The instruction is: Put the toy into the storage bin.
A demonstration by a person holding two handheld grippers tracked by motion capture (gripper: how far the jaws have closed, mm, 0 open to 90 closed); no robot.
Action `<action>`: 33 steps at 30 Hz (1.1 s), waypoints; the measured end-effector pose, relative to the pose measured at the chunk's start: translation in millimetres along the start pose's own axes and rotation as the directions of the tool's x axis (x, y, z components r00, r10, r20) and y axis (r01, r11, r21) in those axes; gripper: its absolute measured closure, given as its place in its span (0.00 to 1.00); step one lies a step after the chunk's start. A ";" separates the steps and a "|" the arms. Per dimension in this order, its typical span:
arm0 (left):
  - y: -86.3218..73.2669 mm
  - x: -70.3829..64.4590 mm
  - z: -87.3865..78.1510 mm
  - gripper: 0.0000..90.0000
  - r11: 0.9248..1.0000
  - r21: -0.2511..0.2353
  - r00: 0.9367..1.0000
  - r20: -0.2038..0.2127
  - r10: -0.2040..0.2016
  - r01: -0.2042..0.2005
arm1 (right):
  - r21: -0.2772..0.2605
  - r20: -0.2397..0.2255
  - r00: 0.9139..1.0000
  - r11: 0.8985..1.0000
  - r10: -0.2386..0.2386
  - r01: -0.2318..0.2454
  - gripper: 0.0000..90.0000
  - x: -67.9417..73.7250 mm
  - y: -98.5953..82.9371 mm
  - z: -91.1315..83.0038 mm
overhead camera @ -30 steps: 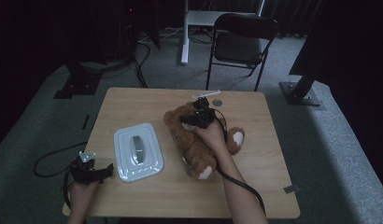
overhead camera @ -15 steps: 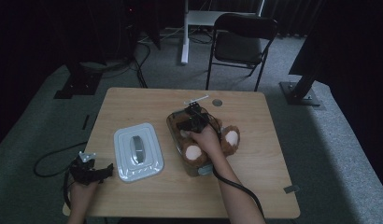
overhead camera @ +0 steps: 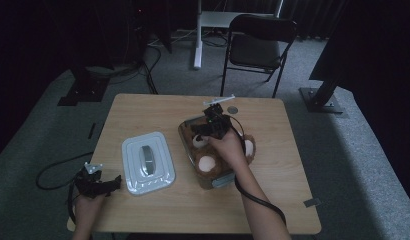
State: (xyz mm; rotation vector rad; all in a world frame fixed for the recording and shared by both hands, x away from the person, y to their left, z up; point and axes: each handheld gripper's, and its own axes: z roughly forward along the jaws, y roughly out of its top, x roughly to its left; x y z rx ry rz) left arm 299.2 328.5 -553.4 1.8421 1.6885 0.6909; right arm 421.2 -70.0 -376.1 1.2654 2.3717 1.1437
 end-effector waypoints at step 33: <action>0.0 0.0 -0.1 0.01 1.000 0.001 1.000 0.000 0.000 0.000 | -0.185 -0.043 0.999 0.983 -0.007 -0.001 0.41 -40.6 -80.3 -123.6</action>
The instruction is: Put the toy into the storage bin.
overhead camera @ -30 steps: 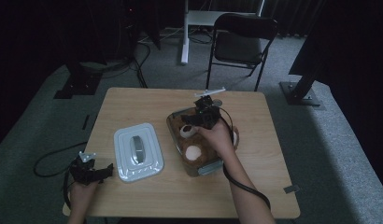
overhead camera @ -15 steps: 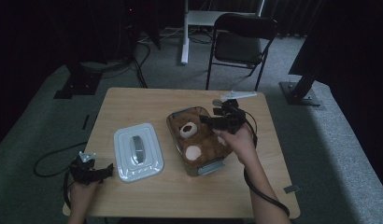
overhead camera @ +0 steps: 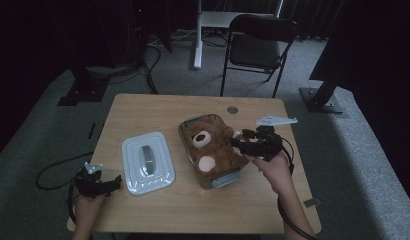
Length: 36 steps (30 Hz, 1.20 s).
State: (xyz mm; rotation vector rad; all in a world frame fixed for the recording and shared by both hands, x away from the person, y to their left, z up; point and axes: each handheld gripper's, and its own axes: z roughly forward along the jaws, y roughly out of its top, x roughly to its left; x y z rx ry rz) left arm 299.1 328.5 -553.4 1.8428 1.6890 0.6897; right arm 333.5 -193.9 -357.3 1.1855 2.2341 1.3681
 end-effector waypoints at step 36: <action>-0.1 -0.1 0.1 0.01 1.000 -0.002 1.000 0.000 0.000 0.000 | 0.286 -0.039 0.997 0.955 -0.065 0.074 0.91 -26.8 -36.6 83.5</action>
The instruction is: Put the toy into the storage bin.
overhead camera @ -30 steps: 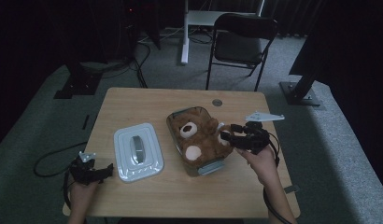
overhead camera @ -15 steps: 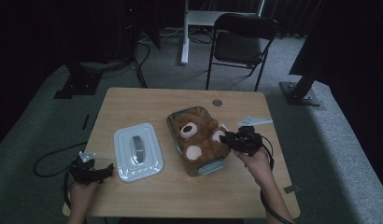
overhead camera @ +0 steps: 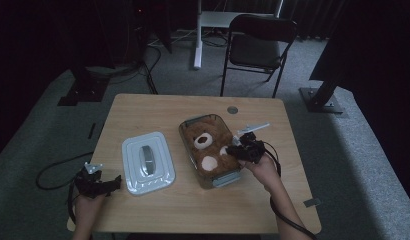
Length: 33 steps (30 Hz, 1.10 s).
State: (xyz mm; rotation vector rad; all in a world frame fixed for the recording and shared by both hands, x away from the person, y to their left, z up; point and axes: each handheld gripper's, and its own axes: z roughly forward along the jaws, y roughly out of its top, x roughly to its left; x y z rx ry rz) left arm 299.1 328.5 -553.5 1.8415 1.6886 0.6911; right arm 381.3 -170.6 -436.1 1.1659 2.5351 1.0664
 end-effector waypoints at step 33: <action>0.1 0.1 -0.1 0.01 1.000 0.002 1.000 0.001 0.000 0.000 | -0.083 -0.118 0.962 0.968 -0.246 0.238 0.80 73.9 20.5 -35.8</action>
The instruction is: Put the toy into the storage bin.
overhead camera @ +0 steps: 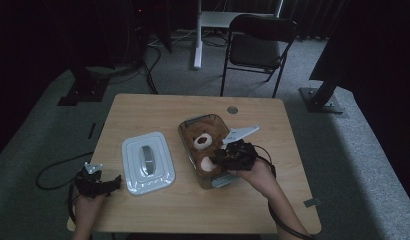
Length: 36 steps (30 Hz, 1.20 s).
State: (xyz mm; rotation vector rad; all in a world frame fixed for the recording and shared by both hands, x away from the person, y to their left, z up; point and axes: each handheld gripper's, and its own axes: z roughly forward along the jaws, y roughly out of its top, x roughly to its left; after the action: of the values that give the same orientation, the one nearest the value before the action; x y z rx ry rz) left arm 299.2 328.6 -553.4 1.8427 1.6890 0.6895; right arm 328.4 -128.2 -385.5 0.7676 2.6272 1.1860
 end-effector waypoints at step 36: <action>0.1 0.1 0.1 0.01 1.000 -0.001 1.000 0.001 0.001 -0.001 | 0.360 0.005 0.999 0.932 -0.050 0.045 0.97 -10.1 24.0 94.4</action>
State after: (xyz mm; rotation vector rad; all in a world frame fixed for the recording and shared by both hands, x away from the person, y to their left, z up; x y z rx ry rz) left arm 299.3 328.6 -553.4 1.8425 1.6871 0.6900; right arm 378.7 -58.3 -432.0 0.7576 2.8720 0.6872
